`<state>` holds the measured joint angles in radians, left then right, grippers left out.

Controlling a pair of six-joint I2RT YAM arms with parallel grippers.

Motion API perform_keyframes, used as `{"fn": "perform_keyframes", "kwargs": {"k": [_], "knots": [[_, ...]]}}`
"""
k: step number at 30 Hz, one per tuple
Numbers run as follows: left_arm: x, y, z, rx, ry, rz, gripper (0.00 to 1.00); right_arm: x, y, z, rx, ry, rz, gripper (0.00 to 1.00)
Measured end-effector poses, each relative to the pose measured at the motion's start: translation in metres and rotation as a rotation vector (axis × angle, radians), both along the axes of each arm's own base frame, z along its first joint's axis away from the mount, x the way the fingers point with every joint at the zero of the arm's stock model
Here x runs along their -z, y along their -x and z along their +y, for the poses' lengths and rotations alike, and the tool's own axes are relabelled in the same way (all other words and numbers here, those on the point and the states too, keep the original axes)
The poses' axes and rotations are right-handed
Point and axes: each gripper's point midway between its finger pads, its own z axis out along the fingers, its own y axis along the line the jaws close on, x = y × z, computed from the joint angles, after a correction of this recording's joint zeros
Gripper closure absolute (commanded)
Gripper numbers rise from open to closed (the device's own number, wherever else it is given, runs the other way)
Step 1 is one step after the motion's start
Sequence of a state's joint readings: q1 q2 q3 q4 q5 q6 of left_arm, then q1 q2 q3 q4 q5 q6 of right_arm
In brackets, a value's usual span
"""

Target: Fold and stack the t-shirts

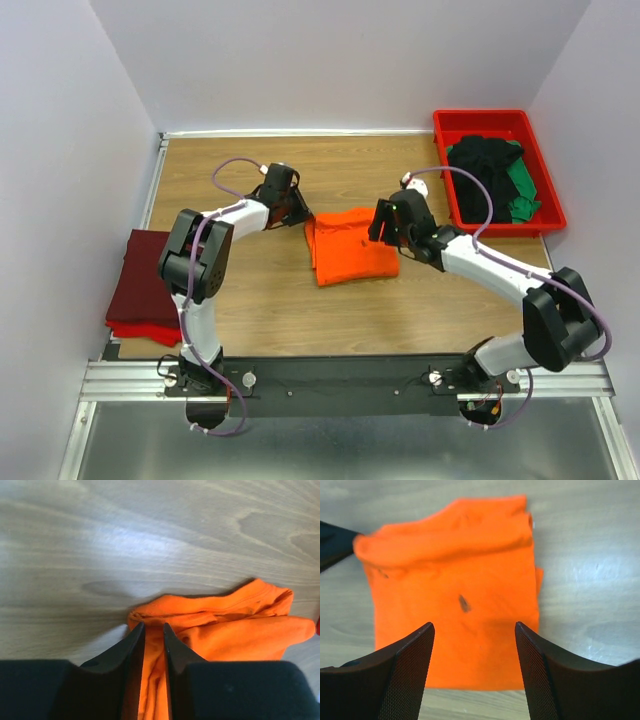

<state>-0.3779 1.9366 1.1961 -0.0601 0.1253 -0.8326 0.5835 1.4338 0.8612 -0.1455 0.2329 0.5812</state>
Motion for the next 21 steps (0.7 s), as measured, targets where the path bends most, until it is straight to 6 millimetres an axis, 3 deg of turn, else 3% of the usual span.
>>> {"fn": "perform_keyframes", "kwargs": {"k": [1,6,13,21], "knots": [[-0.004,-0.003,0.000,0.005,-0.004,-0.012,0.54,-0.008,-0.005,0.001,0.004,0.001,-0.015,0.28],[-0.020,-0.009,0.005,0.016,-0.047,-0.057,0.46,-0.036,-0.041,0.016,0.016,0.007,-0.085,0.28],[-0.048,-0.015,0.009,0.066,-0.111,-0.130,0.45,-0.013,-0.071,0.006,0.051,0.086,-0.048,0.28],[-0.036,0.005,-0.004,0.130,-0.141,-0.108,0.50,-0.001,-0.098,-0.020,0.104,0.123,-0.029,0.33]]}}
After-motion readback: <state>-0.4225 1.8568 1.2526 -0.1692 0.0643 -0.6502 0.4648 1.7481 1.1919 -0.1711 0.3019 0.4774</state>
